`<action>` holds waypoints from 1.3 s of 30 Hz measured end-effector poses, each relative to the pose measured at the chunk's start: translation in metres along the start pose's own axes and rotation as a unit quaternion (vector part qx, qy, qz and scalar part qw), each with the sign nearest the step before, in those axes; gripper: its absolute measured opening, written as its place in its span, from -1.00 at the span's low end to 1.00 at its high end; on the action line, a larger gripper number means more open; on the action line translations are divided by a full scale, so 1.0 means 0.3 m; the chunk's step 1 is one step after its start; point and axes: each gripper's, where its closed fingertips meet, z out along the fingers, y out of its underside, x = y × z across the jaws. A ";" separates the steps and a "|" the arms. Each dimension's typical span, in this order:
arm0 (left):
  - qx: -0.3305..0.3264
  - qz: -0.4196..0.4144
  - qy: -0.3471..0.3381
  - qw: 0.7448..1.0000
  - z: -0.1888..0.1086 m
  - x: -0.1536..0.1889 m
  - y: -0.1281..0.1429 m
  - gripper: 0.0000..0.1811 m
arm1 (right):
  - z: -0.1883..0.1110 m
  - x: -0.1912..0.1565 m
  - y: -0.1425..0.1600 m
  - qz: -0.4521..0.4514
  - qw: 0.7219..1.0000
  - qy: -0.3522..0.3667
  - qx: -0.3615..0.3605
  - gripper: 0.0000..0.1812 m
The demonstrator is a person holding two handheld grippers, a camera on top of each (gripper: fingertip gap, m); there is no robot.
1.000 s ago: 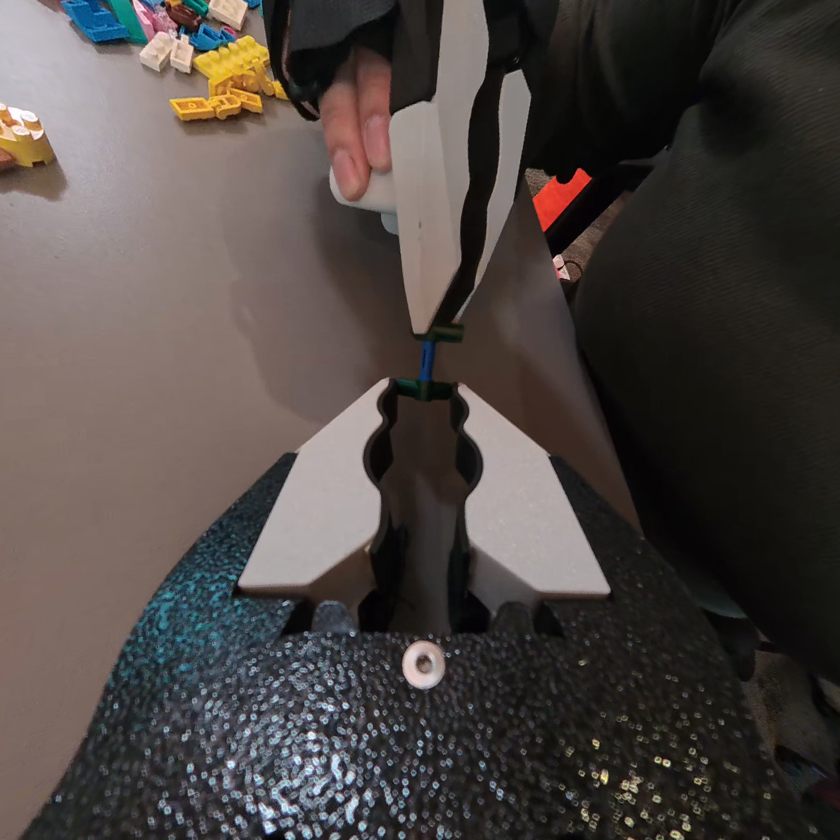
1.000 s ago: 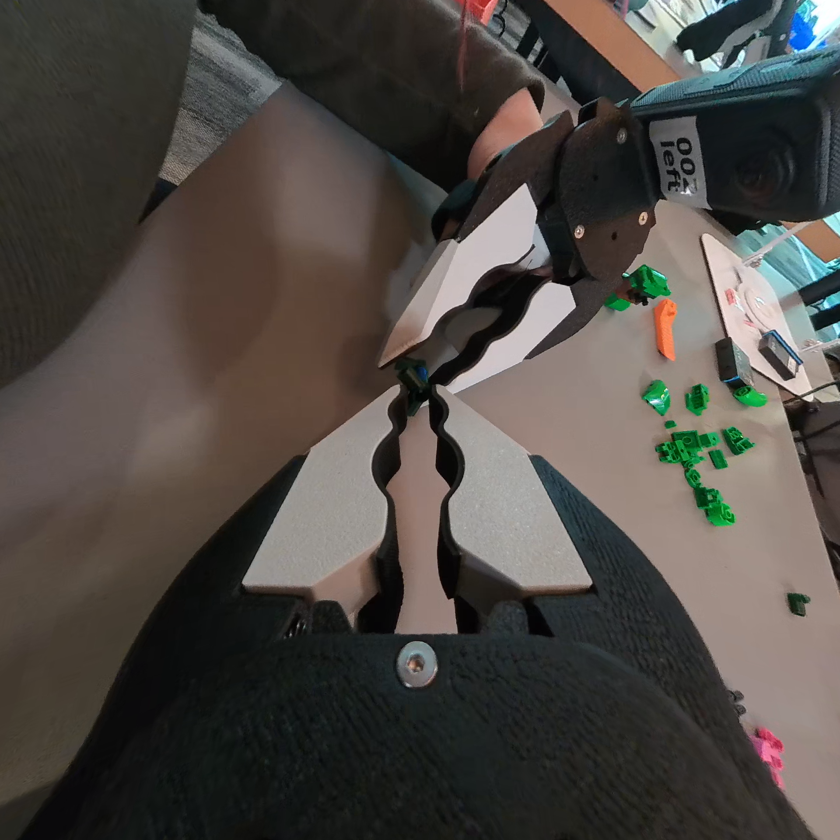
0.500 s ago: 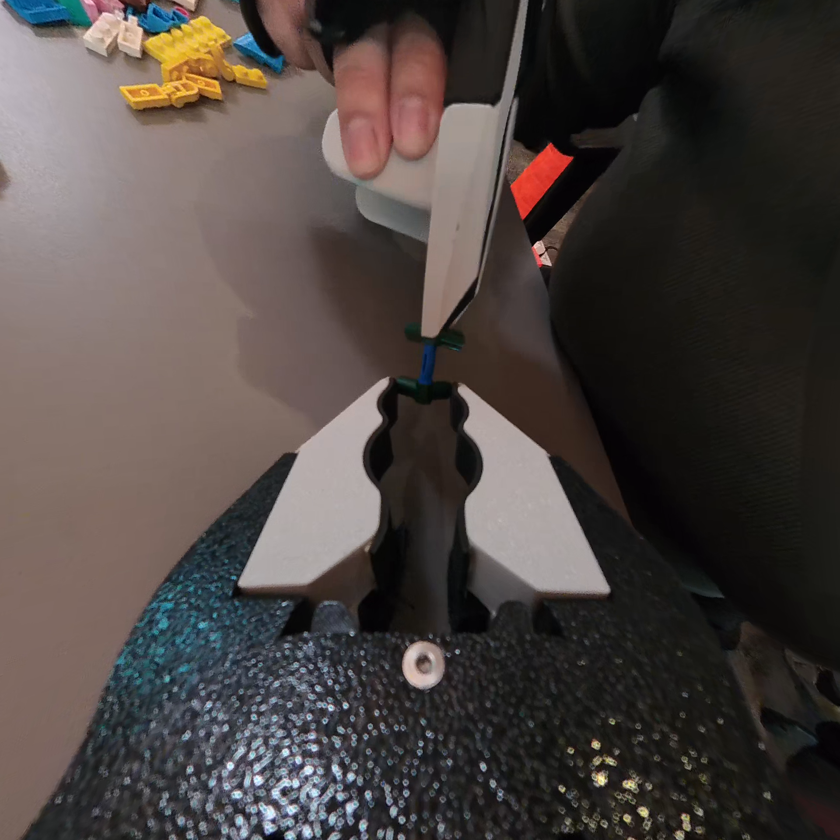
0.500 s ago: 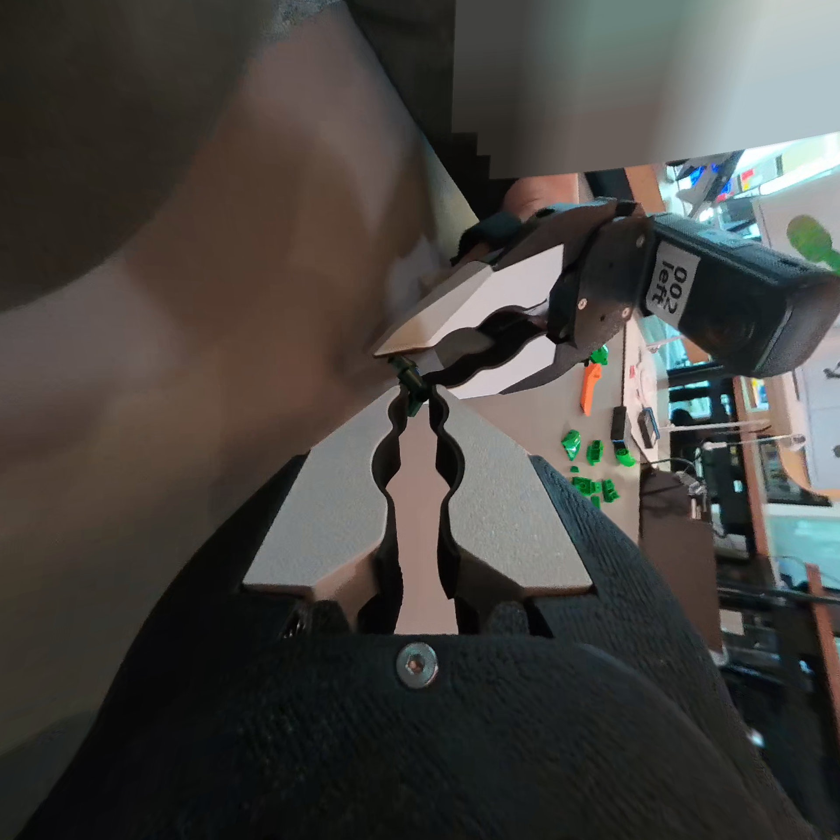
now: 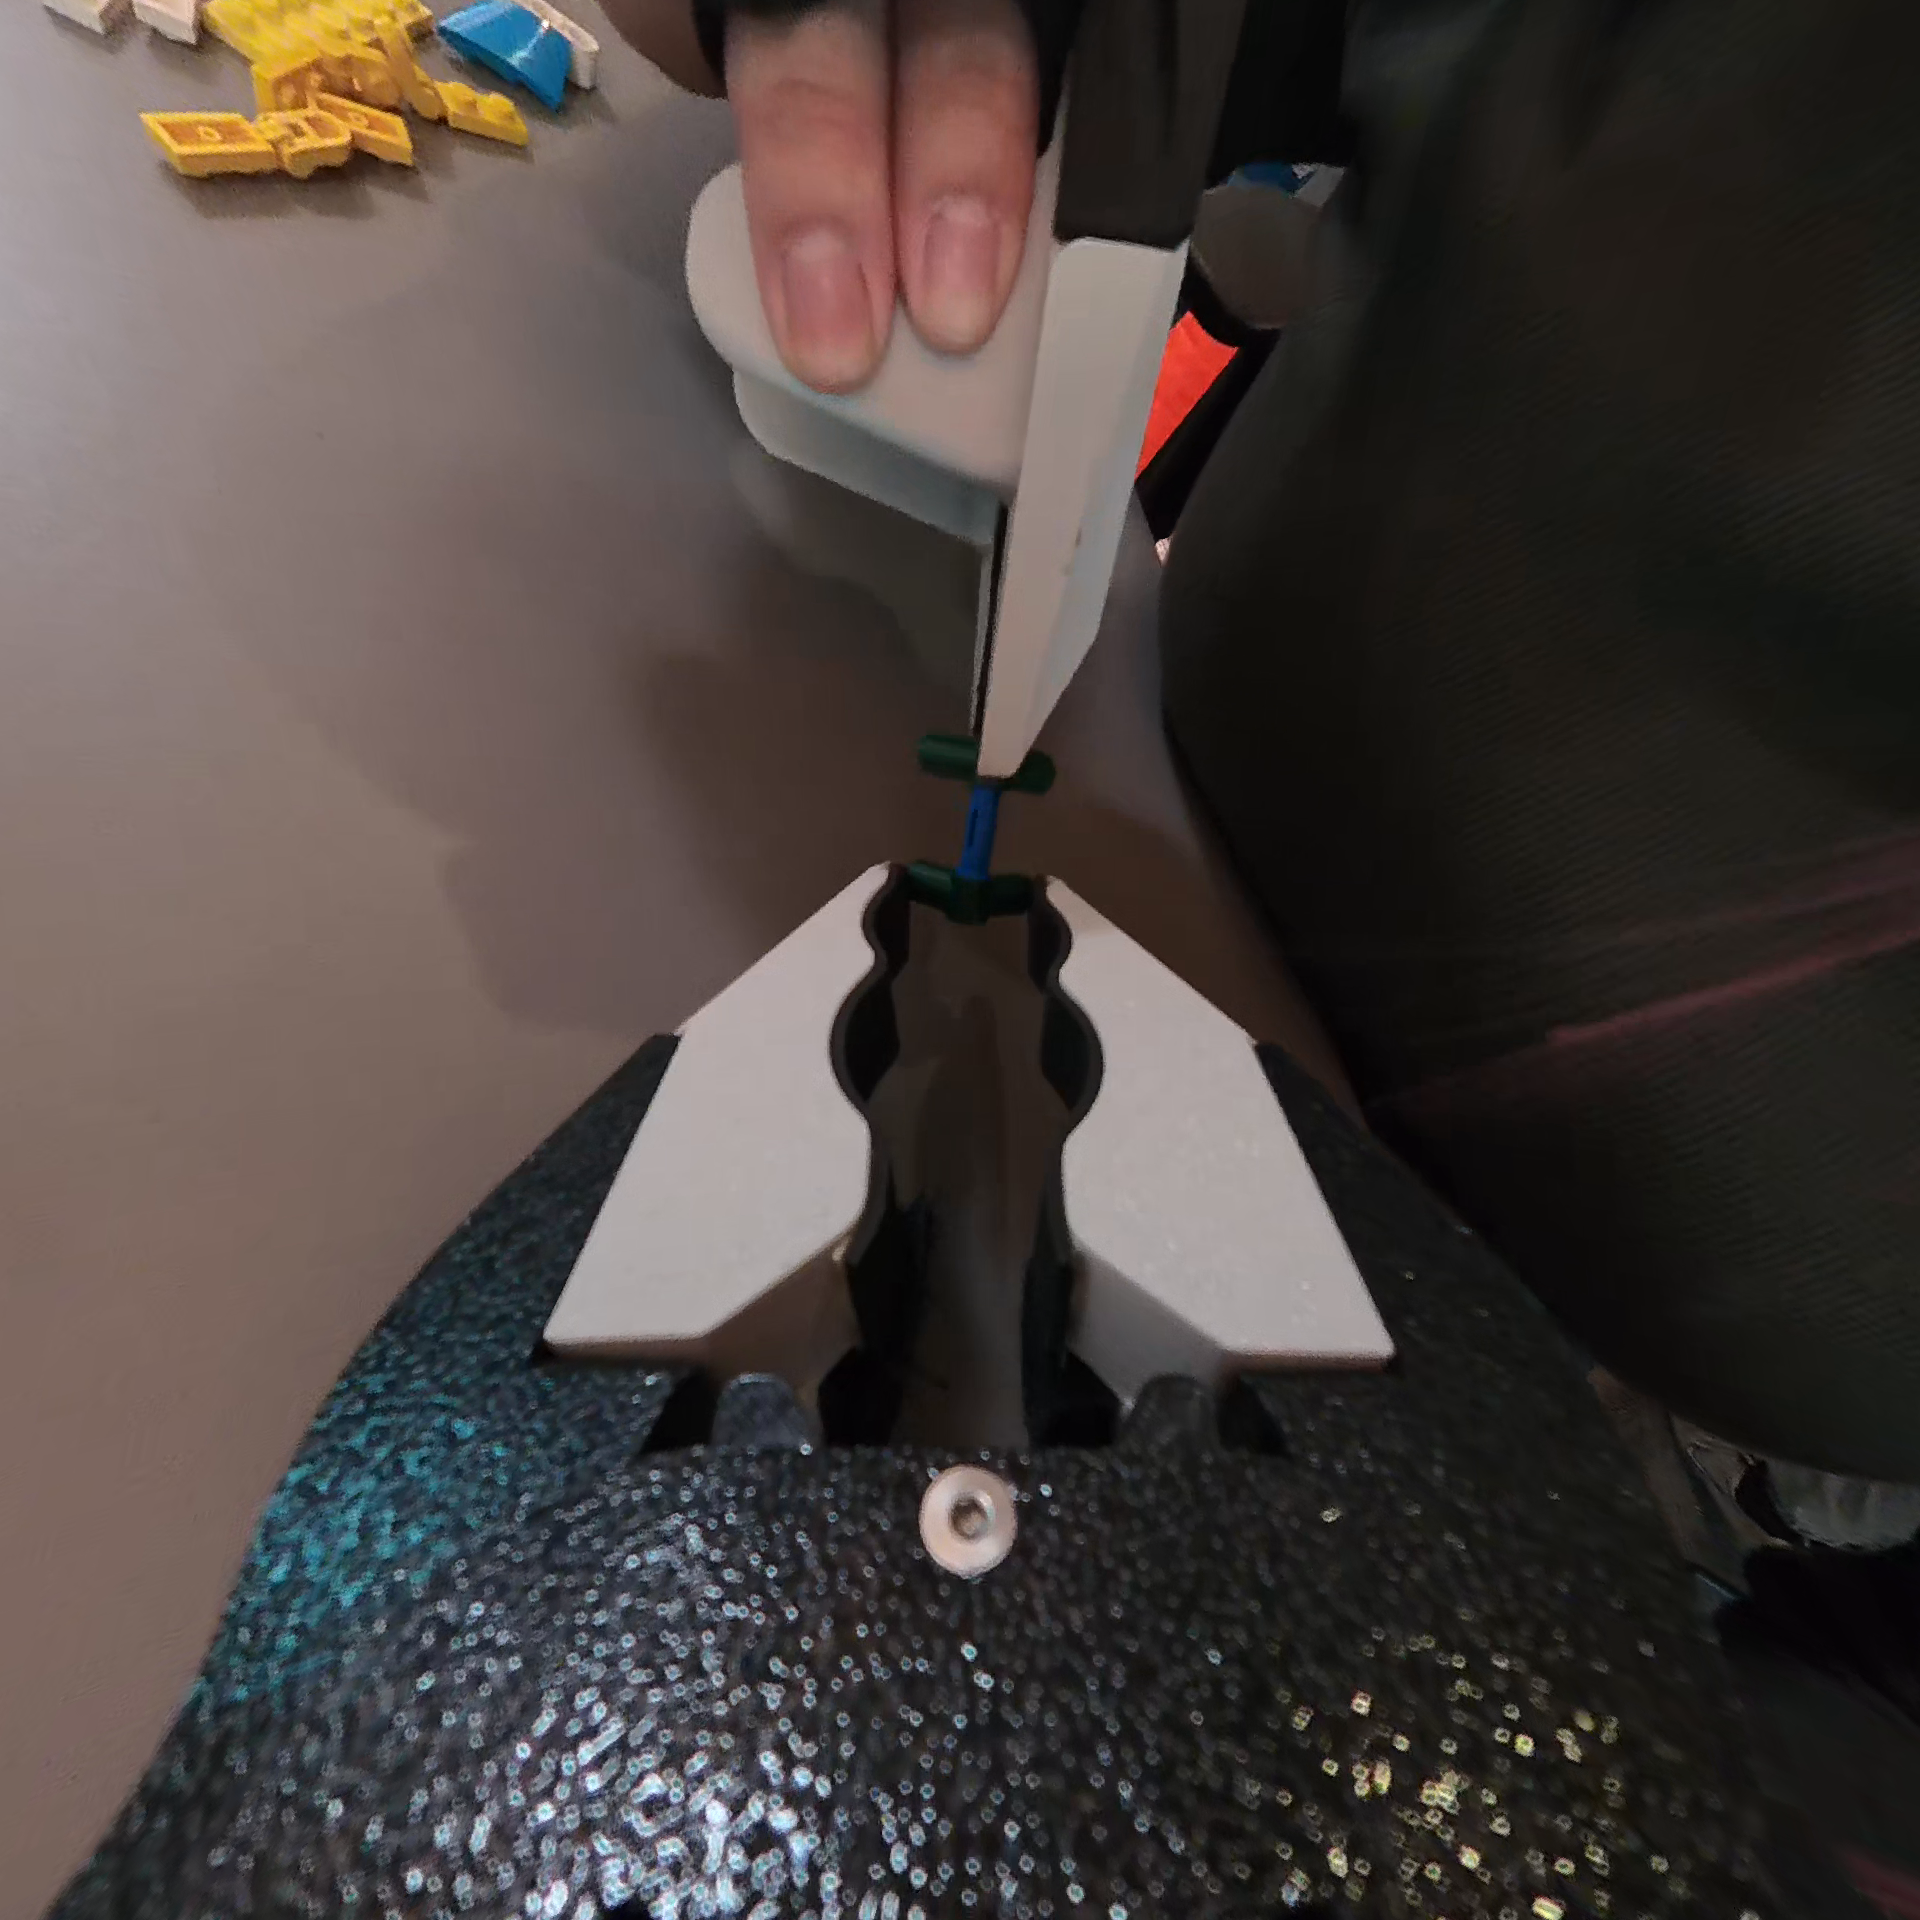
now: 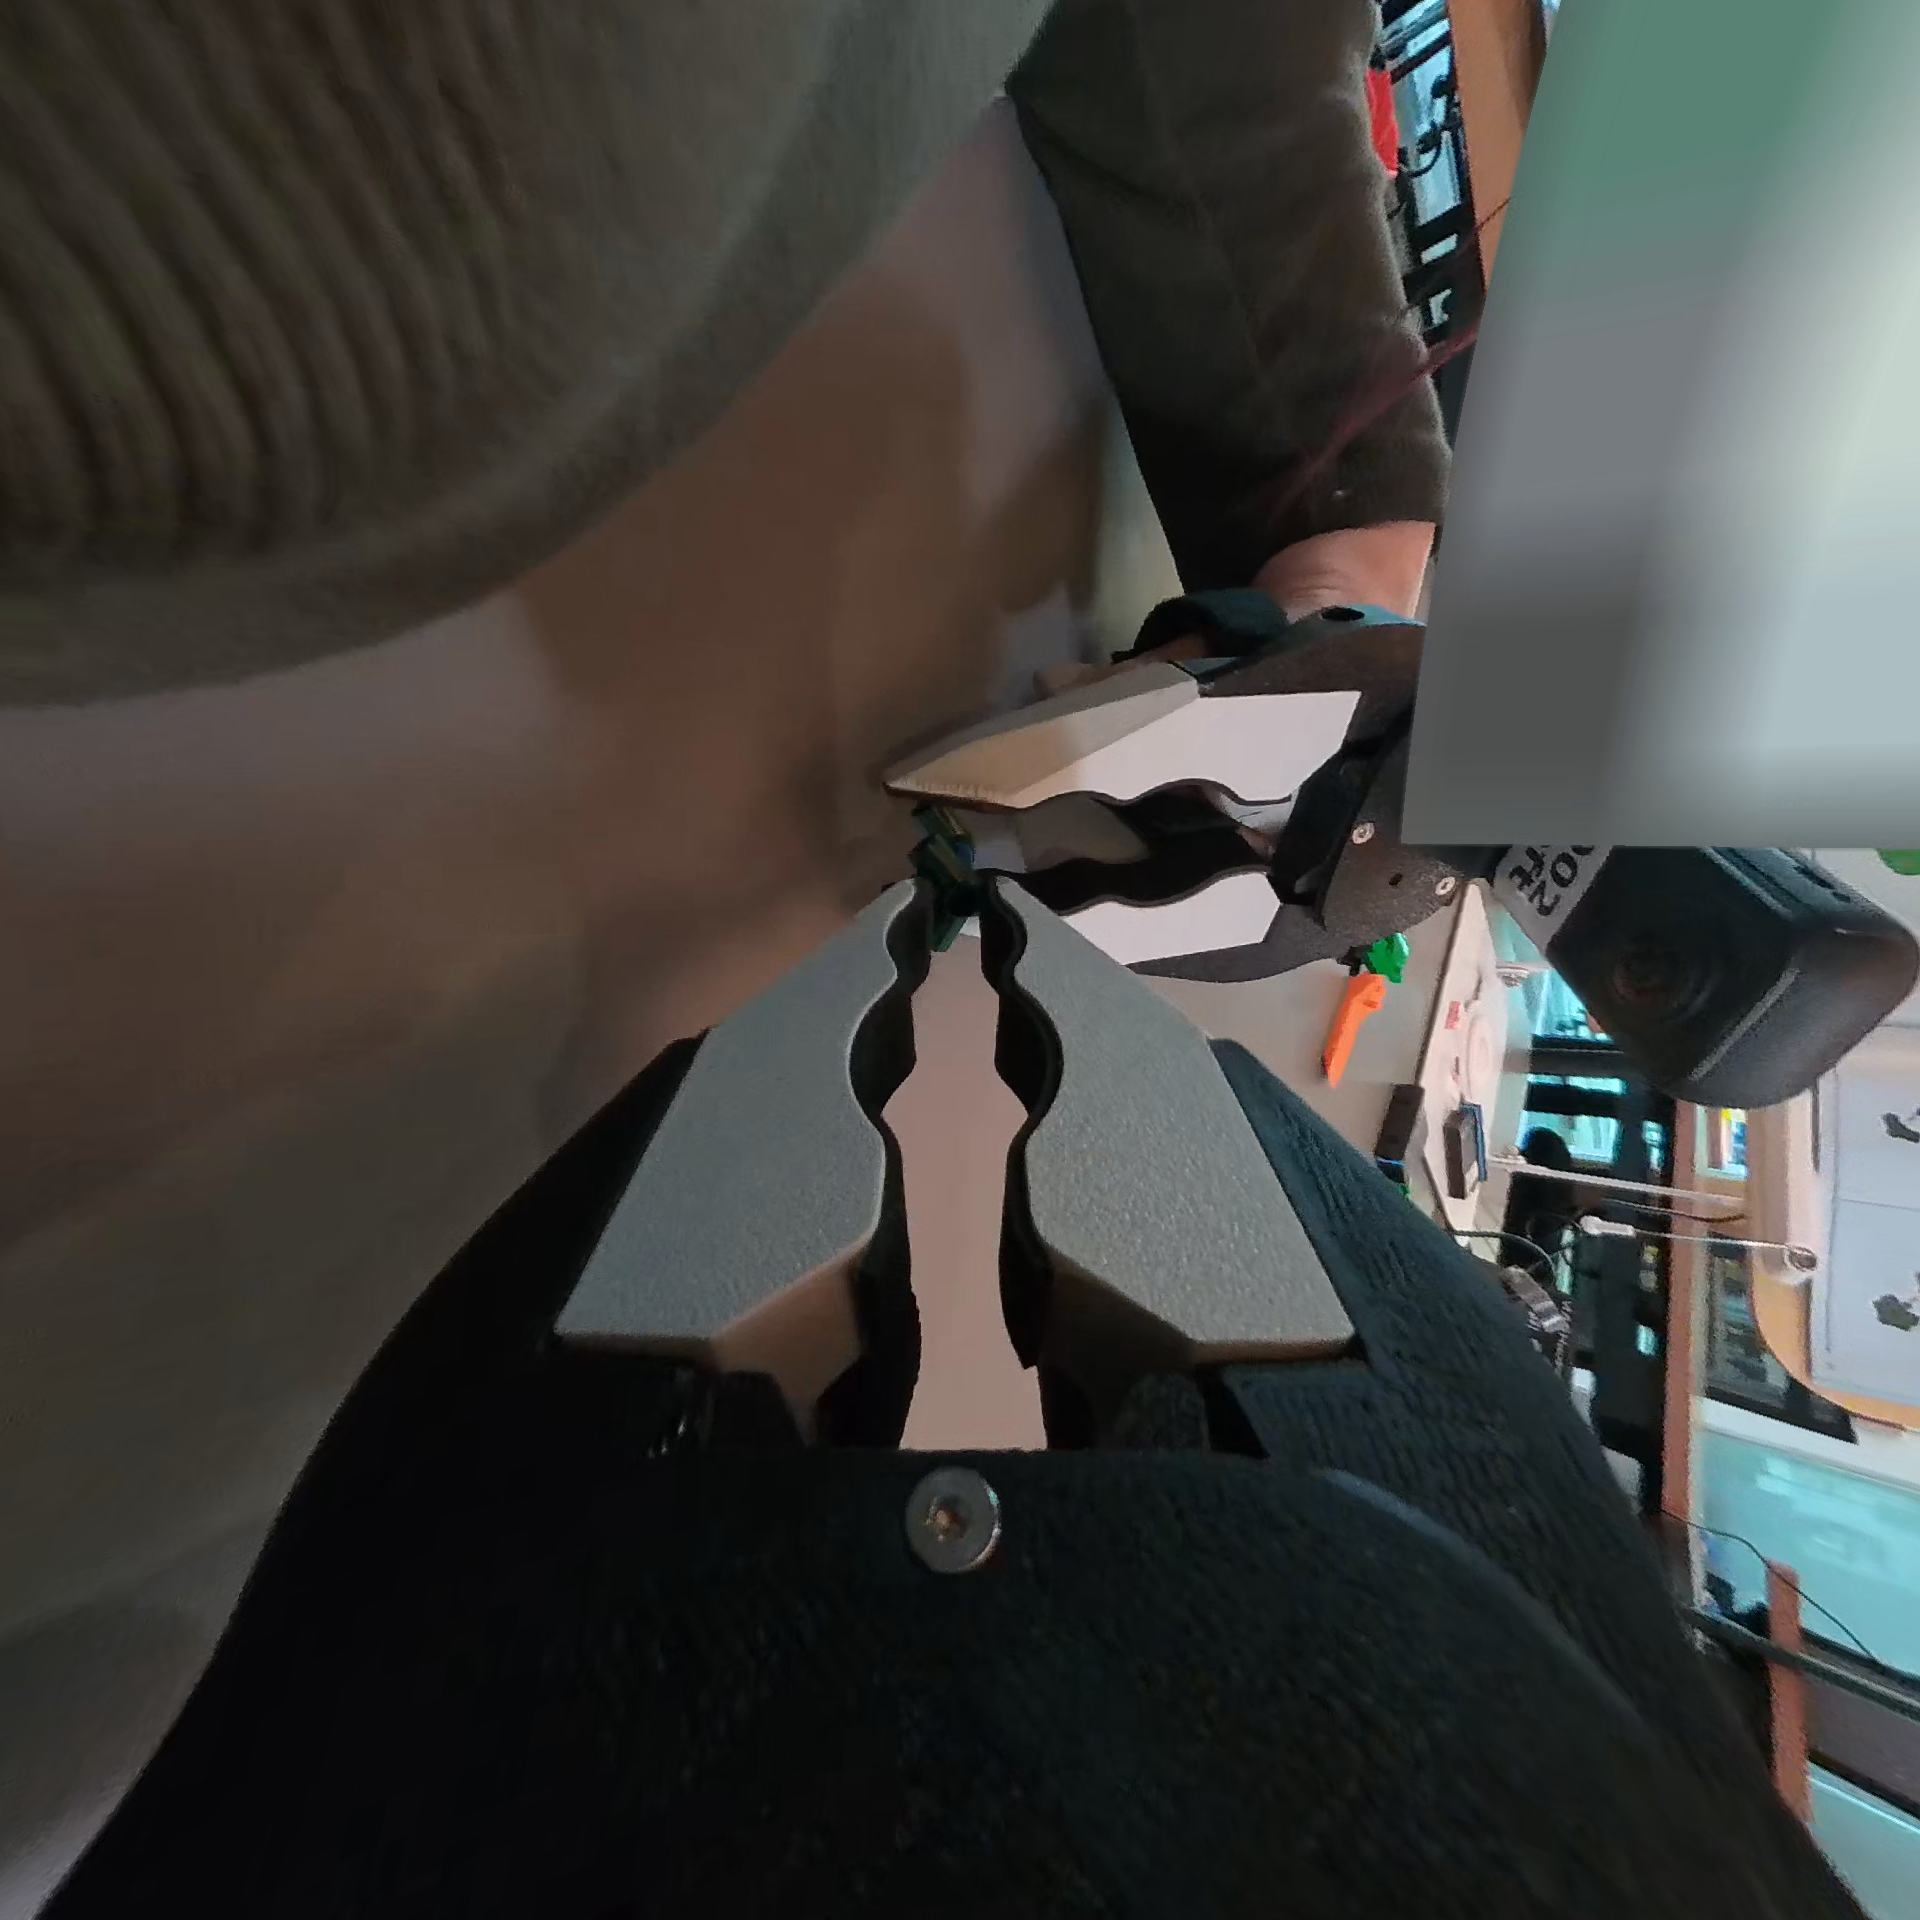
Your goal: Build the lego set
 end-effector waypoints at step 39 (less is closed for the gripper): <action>-0.015 0.011 0.009 1.000 0.006 0.012 0.012 -0.78 | 0.011 -0.025 -0.029 0.107 0.989 -0.098 0.033 -0.92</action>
